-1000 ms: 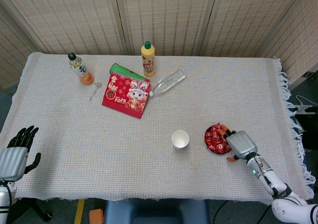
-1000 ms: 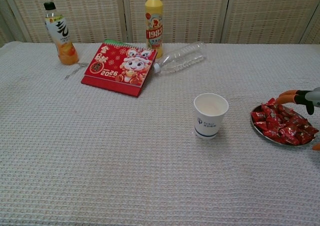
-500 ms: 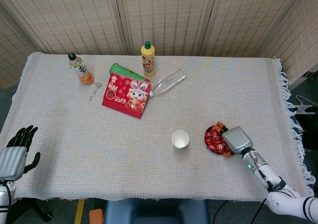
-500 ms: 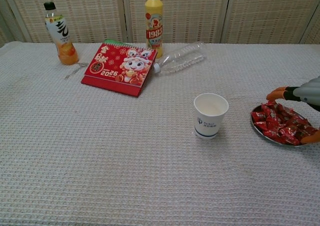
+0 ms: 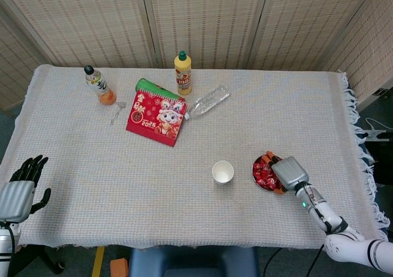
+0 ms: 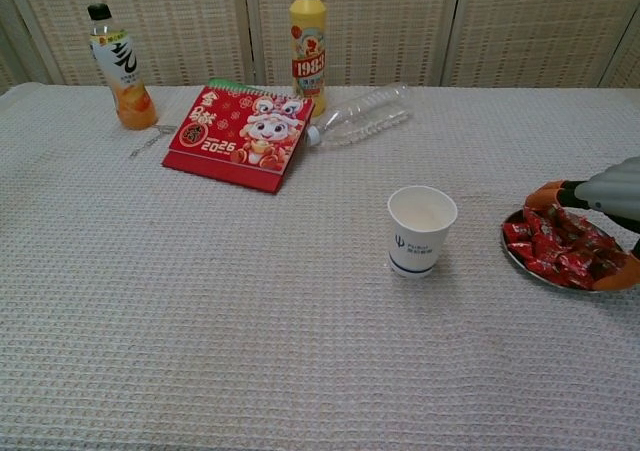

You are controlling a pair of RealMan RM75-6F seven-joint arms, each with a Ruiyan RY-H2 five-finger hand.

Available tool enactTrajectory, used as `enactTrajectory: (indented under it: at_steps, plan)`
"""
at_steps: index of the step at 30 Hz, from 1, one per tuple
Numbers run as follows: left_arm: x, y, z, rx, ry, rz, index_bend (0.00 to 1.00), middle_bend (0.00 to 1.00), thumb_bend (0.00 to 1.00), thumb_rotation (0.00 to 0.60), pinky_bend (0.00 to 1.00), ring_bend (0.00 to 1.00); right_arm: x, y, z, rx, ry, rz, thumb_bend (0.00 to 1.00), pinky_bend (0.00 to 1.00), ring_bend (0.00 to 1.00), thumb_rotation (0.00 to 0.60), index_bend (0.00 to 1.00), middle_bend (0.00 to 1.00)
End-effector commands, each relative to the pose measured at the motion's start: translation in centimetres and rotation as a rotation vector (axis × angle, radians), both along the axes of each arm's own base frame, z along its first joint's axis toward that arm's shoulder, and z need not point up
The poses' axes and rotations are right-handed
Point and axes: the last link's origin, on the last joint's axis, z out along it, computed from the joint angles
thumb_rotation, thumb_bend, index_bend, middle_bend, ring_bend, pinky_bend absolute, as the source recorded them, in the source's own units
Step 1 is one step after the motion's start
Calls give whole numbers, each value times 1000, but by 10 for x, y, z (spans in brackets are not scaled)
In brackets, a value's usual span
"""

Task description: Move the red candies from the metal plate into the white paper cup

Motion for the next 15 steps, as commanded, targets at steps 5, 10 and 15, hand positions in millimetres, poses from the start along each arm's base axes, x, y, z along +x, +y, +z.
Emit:
enactTrajectory:
  at_steps: [5,10,15]
  plan:
    - [0,0,1,-1,-4,-1,0,0,436,600,205,0,0,3,-2,-9,33,14,128,916,721,446,27,120]
    - [0,0,0,-9,-5,-3,0,0,436,600,204,0,-1,6,-3,-15,68,17,148,930,731,446,96,156]
    - [0,1,-1,-13,-5,-4,0,0,437,600,205,0,2,6,-6,-11,84,18,162,932,731,446,116,168]
